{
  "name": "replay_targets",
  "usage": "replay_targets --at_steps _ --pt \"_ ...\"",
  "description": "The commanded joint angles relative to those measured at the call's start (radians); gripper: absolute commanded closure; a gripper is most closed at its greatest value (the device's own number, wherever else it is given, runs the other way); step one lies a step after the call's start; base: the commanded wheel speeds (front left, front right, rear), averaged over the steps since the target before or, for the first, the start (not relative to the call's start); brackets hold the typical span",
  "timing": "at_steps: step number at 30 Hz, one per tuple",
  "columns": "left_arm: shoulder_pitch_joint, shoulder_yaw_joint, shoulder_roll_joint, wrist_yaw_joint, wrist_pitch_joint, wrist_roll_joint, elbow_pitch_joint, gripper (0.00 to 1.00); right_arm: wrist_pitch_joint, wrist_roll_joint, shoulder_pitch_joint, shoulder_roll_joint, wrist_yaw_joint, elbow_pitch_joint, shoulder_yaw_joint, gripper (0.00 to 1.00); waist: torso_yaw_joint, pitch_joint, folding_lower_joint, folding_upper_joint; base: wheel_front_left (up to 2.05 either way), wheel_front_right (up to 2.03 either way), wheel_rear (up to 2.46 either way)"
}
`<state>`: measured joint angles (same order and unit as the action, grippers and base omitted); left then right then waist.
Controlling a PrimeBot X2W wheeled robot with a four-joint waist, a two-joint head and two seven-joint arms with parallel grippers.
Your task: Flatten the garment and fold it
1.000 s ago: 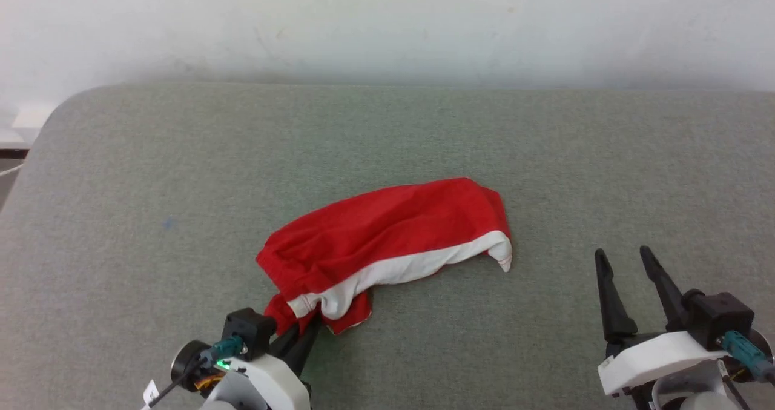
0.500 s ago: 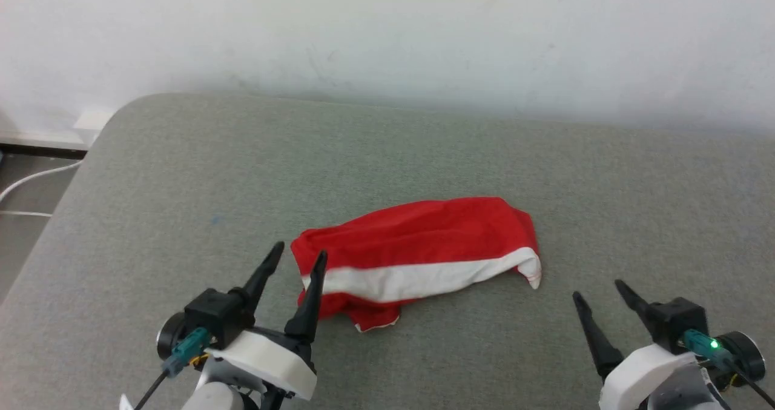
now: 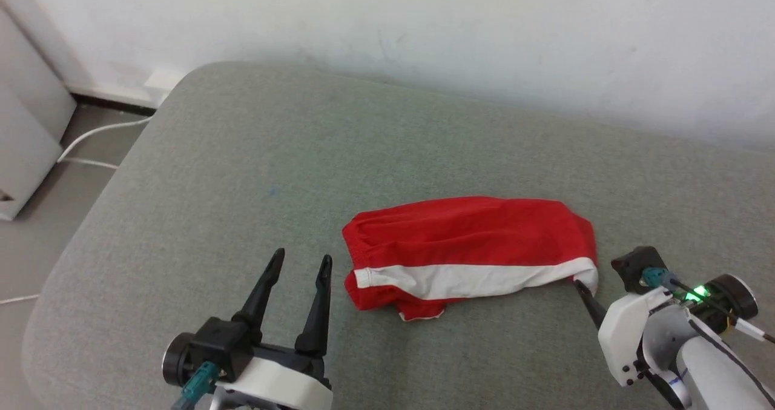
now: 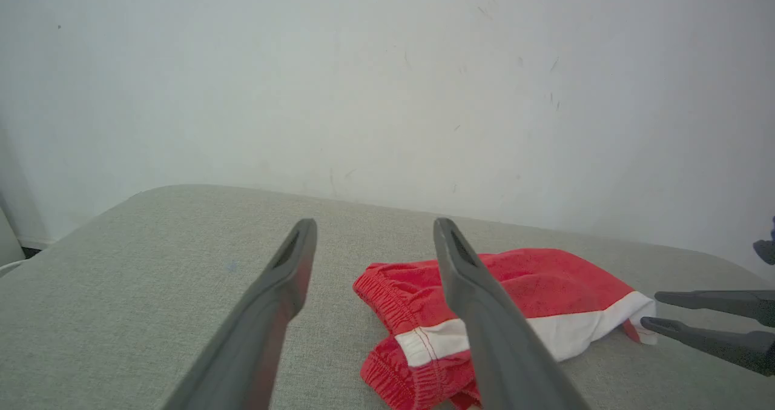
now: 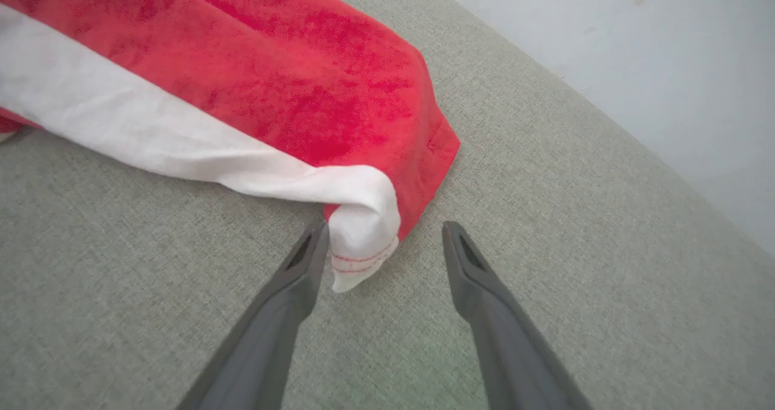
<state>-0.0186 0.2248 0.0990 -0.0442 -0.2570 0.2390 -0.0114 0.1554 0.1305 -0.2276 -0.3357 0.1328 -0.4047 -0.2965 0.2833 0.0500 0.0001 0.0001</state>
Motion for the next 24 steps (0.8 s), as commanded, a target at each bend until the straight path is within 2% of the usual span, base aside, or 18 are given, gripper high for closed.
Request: replay_targets --at_steps 1,7,9,16,20,24 --pt "-0.009 -0.008 -0.009 -0.012 -0.005 -0.015 -0.007 0.00 -0.003 0.000 -0.030 -0.004 -0.002 -0.026 -0.013 0.00 0.036 0.026 -0.0001 -0.0001 0.00 0.00 0.00" --pt "-0.009 -0.032 -0.030 -0.039 -0.005 -0.039 -0.025 0.00 -0.017 0.014 -0.085 -0.013 -0.002 -0.123 -0.071 0.00 0.052 0.039 -0.0001 -0.0001 0.00 0.00 0.00" --pt "-0.010 -0.036 -0.035 -0.045 -0.005 -0.044 -0.032 0.00 -0.028 0.013 -0.093 -0.018 -0.002 -0.148 -0.087 1.00 0.050 0.037 -0.0001 -0.0001 0.00 0.00 0.00" --pt "-0.018 -0.043 -0.043 -0.061 -0.005 -0.054 -0.065 0.00 -0.084 -0.009 -0.081 -0.036 -0.002 -0.136 -0.081 1.00 -0.006 -0.004 -0.0001 -0.0001 0.00 0.00 0.00" --pt "-0.027 -0.055 -0.045 -0.067 -0.005 -0.053 -0.079 0.00 -0.080 -0.016 -0.021 -0.062 -0.002 -0.044 -0.060 1.00 -0.062 -0.031 -0.0001 -0.0001 0.00 0.00 0.00" --pt "-0.034 -0.053 -0.047 -0.073 -0.005 -0.054 -0.092 0.00 -0.025 -0.013 0.071 -0.110 -0.002 0.081 -0.024 1.00 -0.116 -0.050 -0.0001 -0.0001 0.00 0.00 0.00"
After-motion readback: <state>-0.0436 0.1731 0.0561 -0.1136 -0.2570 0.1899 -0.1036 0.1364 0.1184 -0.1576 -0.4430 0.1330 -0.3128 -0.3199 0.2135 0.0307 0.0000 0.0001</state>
